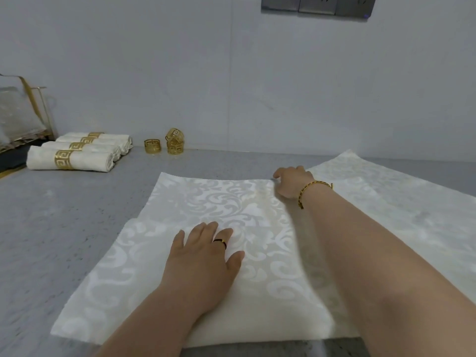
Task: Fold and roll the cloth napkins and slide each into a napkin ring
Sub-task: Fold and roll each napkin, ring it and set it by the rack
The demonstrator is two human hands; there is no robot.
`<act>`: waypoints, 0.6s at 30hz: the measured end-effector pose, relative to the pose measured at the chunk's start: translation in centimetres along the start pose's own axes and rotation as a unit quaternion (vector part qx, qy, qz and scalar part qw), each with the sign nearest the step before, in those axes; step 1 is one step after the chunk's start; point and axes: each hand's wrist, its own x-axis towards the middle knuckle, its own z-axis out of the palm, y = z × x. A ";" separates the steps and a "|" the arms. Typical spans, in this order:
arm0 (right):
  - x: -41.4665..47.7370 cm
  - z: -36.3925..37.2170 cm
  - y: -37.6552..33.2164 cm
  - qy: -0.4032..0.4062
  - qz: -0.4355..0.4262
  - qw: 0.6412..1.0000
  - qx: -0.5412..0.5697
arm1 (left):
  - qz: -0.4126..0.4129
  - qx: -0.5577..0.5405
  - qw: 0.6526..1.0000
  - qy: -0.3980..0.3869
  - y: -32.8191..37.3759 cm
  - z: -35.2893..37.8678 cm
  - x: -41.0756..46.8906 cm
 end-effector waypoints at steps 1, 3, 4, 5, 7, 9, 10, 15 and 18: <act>0.2 0.0 0.1 0.003 -0.001 1.000 -0.015 | -0.001 0.002 1.000 -0.001 0.0 0.0 0.0; 0.5 -0.1 0.3 0.009 -0.002 1.000 -0.021 | -0.004 0.004 1.000 -0.001 0.1 0.0 -0.1; 0.5 -0.2 0.4 0.009 -0.002 1.000 -0.013 | -0.002 0.006 1.000 -0.002 0.2 0.0 -0.1; 0.6 -0.2 0.5 0.010 -0.003 1.000 -0.006 | -0.001 0.008 1.000 -0.002 0.2 0.0 -0.1; 0.6 -0.2 0.4 0.020 -0.012 1.000 -0.007 | 0.001 0.007 1.000 -0.002 0.2 0.0 -0.1; 0.4 -0.2 0.3 0.032 -0.016 0.999 -0.016 | 0.003 0.010 1.000 -0.005 0.1 0.0 0.0; 0.3 -0.2 0.2 0.037 -0.016 0.999 -0.021 | 0.004 0.011 1.000 -0.004 0.1 0.0 0.0; -0.7 -2.0 -0.3 0.082 -0.048 0.995 -0.029 | 0.008 0.000 1.000 0.003 0.0 0.1 0.0; -2.7 -4.9 -0.8 0.103 -0.085 0.991 0.007 | 0.005 -0.011 0.999 0.033 0.1 -0.1 -0.2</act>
